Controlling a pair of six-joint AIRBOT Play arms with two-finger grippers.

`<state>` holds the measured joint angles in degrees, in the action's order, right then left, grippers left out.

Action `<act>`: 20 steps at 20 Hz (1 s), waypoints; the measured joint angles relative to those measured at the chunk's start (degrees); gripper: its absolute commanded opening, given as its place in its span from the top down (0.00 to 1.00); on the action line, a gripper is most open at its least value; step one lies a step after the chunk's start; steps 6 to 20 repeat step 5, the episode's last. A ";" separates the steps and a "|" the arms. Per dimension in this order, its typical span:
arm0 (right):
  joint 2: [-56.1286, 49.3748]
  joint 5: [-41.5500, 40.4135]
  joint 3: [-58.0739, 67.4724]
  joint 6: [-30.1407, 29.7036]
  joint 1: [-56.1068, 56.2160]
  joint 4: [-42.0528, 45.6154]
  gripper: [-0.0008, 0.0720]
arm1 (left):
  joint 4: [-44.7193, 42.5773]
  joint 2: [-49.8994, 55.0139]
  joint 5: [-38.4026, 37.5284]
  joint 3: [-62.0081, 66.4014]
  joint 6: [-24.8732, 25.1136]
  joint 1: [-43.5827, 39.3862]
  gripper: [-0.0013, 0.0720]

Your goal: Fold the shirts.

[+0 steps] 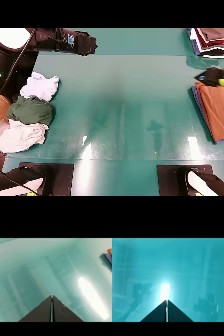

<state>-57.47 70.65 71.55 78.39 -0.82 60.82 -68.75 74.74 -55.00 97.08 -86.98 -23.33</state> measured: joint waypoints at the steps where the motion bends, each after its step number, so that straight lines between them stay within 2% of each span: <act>1: 0.00 -0.90 0.13 0.00 2.95 -0.22 0.97 | 0.00 0.00 0.02 0.00 0.00 0.00 0.94; 5: 0.00 -3.15 0.35 -0.02 10.62 -0.46 0.97 | 0.02 0.00 0.15 0.00 0.00 0.00 0.94; 20: 0.00 -3.15 0.35 -0.02 10.62 -0.46 0.97 | 0.02 0.00 0.15 0.00 0.00 0.00 0.94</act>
